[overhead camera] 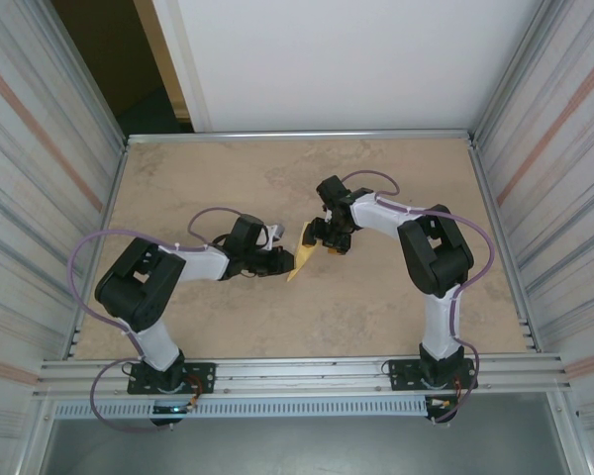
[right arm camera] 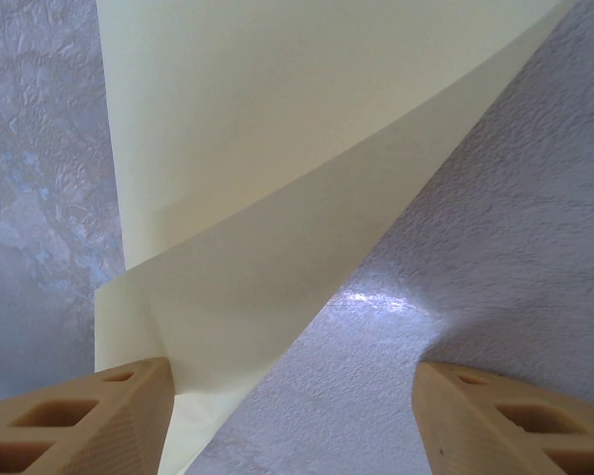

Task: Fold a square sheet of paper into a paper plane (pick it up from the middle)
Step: Fold the wing for the fifth time at the center of the table.

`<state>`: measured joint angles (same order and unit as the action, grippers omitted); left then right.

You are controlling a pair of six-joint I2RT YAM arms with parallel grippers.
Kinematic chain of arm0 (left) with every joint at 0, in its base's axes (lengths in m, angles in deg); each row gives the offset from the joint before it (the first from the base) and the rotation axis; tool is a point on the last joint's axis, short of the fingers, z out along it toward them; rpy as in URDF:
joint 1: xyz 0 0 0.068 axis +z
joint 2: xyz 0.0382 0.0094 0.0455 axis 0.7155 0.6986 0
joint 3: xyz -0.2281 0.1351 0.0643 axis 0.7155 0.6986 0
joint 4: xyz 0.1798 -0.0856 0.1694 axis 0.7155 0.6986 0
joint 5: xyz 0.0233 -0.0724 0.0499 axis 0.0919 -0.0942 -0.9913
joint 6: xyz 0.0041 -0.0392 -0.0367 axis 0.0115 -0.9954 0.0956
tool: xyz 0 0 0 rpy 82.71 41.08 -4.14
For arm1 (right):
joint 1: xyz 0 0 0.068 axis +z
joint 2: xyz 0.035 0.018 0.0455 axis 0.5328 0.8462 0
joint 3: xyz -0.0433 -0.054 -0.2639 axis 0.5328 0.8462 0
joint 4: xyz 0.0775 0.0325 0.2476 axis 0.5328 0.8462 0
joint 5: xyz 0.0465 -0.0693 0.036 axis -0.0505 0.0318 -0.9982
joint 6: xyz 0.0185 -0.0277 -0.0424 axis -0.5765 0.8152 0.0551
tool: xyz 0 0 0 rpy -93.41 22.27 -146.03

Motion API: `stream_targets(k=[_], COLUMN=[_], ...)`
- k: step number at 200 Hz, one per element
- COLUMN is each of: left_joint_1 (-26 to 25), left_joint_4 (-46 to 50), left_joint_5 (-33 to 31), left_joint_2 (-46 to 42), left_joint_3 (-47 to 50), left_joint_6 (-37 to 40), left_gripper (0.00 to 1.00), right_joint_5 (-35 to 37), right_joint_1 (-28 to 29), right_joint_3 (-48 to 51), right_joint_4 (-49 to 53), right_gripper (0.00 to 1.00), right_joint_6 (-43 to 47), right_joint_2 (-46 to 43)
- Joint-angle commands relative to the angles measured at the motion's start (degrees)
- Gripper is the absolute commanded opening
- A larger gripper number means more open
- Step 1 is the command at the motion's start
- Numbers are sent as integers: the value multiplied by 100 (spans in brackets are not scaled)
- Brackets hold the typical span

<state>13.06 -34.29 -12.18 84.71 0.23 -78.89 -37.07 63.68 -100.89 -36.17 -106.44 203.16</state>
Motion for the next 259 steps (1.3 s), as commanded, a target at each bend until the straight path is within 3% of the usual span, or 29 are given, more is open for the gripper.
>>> stream_targets(k=[1,201,259], left_joint_1=[-25,-236,-236], left_joint_4=[102,505,789], left_joint_5=[-48,-498,-664], left_joint_2=[42,288,-323], left_joint_3=[3,7,-172], left_joint_6=[-23,194,155], left_gripper=[16,15,21], right_joint_5=[342,851,850], right_joint_1=[25,209,200], right_joint_3=[309,67,47], right_joint_4=[-142,157,183], right_gripper=[66,66,66], right_joint_6=[-53,28,24], right_joint_2=[648,1227,1283])
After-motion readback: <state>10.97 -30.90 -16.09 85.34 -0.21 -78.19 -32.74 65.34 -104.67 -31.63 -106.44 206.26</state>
